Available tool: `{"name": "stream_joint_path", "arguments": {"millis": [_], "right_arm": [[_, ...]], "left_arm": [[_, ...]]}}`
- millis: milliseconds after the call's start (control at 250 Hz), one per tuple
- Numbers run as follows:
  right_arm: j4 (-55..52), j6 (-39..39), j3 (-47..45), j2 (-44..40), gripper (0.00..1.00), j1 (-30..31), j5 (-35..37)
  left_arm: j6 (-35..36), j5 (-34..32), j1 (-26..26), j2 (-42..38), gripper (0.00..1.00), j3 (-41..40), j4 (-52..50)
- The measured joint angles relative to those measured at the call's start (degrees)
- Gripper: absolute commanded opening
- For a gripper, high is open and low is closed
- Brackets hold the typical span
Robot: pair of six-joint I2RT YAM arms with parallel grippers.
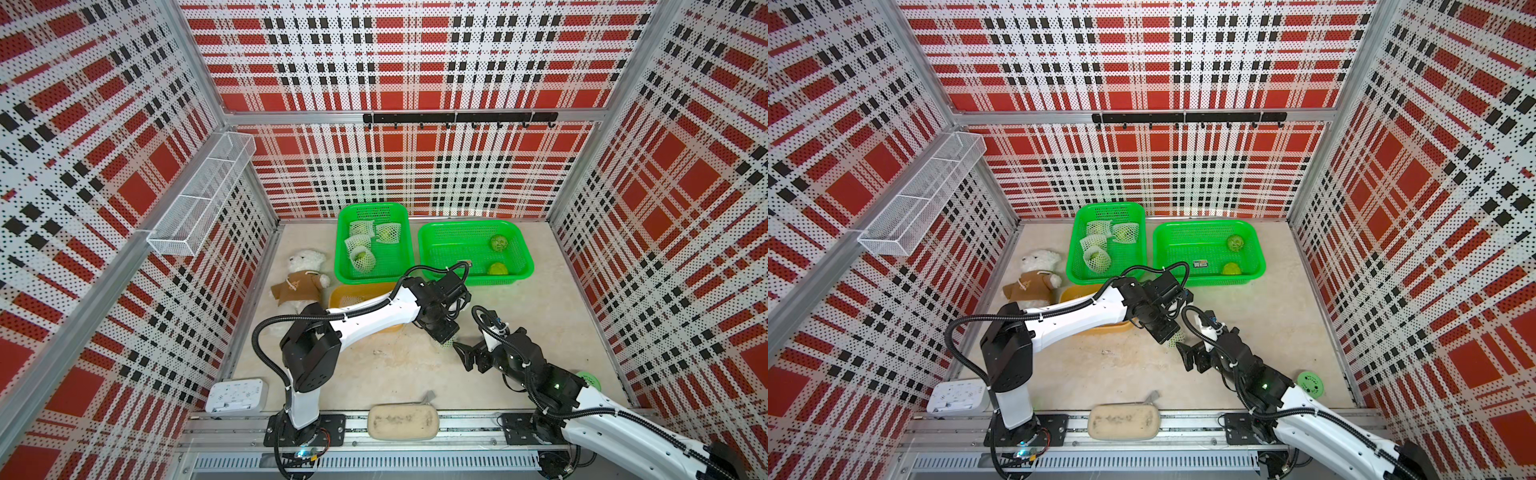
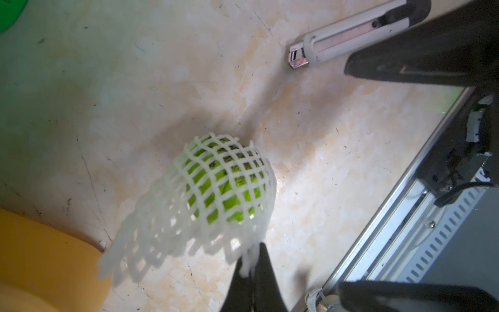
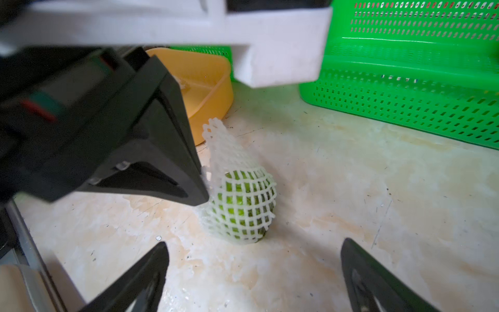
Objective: Sleeve custard apples in foam nets
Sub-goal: Put on the foam net on the custard apple.
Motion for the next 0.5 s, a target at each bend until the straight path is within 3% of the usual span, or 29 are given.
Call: {"name": "stream_joint_path", "arguments": {"millis": [276,500], "right_arm": [[6.9,2.6,-5.4,2.1,1.00,4.8,2.0],[22.6,-0.7,-8.8,16.1,1.00,7.2,3.7]], "left_arm": [[0.9,2.3,4.7,1.6,0.00,0.5,-1.6],[3.6,6.2,4.5,5.6,0.00,5.5,-4.1]]}}
